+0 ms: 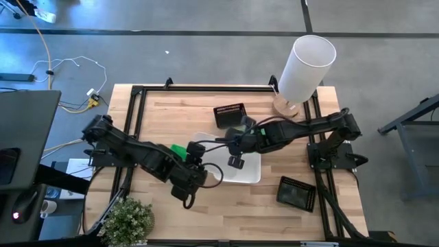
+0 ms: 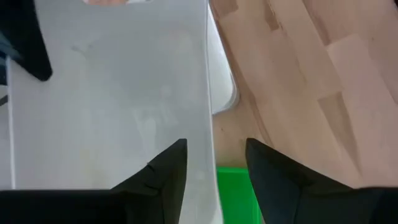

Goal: Stack baskets by color
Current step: Stack the top white bin on the white bin

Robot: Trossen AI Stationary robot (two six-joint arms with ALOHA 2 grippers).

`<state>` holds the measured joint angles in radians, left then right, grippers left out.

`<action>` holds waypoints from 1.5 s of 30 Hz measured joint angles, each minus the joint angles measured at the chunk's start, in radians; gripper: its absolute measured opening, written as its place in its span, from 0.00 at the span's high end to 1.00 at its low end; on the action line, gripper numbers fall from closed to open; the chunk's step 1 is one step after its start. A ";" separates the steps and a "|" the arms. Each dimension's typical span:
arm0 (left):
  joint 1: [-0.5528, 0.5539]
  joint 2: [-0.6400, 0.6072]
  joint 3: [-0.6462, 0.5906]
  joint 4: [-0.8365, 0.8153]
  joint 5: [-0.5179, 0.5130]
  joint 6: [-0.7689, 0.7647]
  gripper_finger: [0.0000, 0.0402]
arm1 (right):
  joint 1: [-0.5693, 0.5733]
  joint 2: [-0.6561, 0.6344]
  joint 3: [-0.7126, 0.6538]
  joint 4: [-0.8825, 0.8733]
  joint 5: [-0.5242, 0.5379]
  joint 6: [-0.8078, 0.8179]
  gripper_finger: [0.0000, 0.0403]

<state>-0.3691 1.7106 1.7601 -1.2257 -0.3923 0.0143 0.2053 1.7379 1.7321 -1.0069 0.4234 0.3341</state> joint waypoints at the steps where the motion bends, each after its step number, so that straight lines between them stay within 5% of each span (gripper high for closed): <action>1: -0.001 -0.007 0.000 -0.009 0.000 -0.001 0.63 | 0.004 -0.002 0.000 -0.013 0.006 -0.001 1.00; 21: -0.097 -0.169 -0.015 -0.001 -0.045 -0.160 0.63 | 0.047 -0.197 -0.002 -0.202 0.069 0.007 1.00; 25: -0.098 -0.204 -0.084 0.007 -0.046 -0.210 0.63 | 0.051 -0.251 -0.094 -0.196 0.087 0.058 1.00; 37: -0.089 -0.354 -0.330 0.189 -0.046 -0.293 0.63 | -0.026 -0.498 -0.534 0.231 -0.192 -0.048 1.00; 45: -0.089 -0.447 -0.456 0.300 -0.046 -0.326 0.63 | -0.125 -0.527 -0.678 0.423 -0.417 -0.203 1.00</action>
<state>-0.4576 1.2636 1.3041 -0.9260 -0.4381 -0.3119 0.0807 1.2106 1.0541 -0.5837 0.0059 0.1314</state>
